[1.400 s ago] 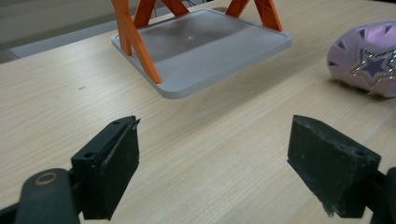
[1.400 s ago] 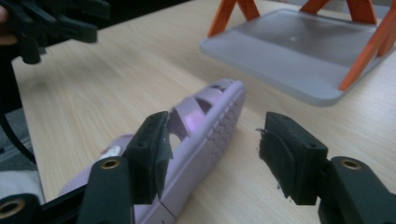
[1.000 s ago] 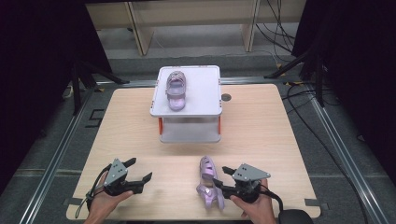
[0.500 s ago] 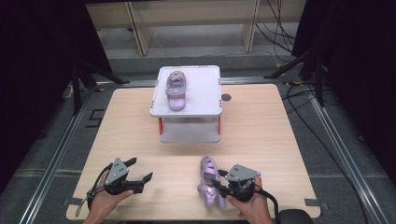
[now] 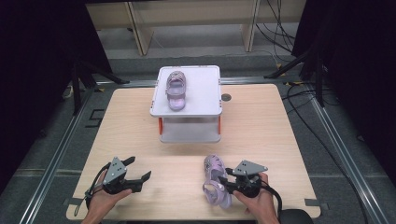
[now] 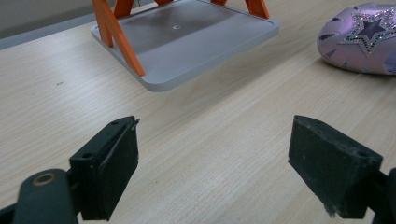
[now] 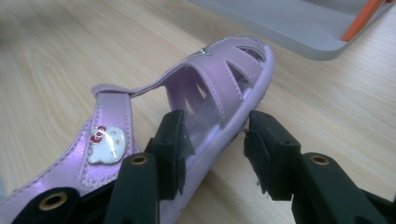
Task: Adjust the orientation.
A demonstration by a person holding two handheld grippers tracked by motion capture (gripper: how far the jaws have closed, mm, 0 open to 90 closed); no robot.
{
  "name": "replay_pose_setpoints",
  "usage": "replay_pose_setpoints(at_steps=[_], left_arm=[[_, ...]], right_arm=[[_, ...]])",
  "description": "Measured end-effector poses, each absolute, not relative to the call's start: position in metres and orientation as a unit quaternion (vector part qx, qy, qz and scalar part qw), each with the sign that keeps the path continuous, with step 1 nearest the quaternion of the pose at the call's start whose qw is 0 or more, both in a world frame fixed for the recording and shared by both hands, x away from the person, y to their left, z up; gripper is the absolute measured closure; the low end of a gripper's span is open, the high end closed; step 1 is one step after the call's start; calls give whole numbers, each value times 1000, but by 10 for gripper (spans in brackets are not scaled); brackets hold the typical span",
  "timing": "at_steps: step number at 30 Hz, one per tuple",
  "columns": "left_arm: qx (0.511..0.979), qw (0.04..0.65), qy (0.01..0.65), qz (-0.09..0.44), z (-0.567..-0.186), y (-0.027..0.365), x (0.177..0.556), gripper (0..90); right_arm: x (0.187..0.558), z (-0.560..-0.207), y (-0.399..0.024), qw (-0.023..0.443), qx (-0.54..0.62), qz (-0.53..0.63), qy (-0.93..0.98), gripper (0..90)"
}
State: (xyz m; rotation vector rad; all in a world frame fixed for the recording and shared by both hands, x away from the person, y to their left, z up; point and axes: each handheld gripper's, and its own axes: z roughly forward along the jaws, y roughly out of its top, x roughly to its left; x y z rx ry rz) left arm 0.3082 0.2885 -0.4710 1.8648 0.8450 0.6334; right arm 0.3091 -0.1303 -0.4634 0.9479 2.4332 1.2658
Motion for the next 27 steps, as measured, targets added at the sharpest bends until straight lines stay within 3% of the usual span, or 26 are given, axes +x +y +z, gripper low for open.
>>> replay_pose_setpoints(at_steps=[27], left_arm=[[763, 486, 338, 258, -470, 288, 310, 157]], right_arm=[[313, -458, -161, 151, 354, 438, 812, 529]])
